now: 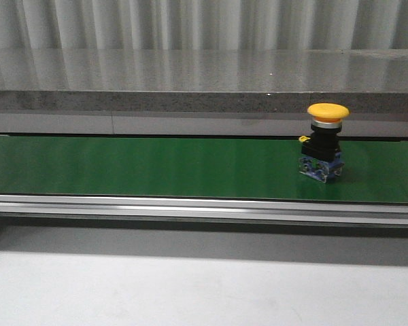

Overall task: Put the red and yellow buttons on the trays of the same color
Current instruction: 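Return the right gripper toward the belt end, then grasp the yellow button at the belt end with the right gripper, then lower the yellow button into the yellow tray and open the right gripper, then return the right gripper over the belt end, then grasp a red button on the table with the left gripper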

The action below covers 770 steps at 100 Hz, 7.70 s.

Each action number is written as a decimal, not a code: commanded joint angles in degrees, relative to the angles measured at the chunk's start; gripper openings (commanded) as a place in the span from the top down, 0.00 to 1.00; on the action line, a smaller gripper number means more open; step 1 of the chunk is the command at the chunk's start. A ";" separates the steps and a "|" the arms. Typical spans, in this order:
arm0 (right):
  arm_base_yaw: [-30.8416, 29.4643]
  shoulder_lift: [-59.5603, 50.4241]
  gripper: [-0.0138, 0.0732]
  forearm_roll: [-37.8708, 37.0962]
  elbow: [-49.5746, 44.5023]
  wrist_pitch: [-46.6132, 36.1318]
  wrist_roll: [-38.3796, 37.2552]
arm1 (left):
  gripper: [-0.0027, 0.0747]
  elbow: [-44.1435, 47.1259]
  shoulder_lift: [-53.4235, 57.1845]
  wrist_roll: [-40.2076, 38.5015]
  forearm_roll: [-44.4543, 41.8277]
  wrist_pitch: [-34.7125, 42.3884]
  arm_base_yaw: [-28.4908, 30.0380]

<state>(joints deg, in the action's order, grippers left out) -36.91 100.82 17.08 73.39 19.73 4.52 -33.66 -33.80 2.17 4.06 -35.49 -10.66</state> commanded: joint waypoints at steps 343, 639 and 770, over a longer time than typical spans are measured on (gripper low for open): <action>-6.90 -8.62 0.83 -8.26 -10.46 8.66 -10.32 | 0.99 -1.51 0.00 0.07 0.42 4.01 -0.54; 33.31 -83.75 0.92 -7.61 -43.03 17.13 13.05 | 0.99 -1.51 0.00 0.07 0.42 4.01 -0.54; 33.31 -83.90 0.92 -7.61 -43.19 17.20 13.05 | 0.37 -33.07 -45.49 -1.62 0.28 -9.51 28.20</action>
<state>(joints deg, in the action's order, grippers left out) -3.66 16.56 9.31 28.99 40.82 17.21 -62.57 -77.55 1.16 3.85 -45.44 15.63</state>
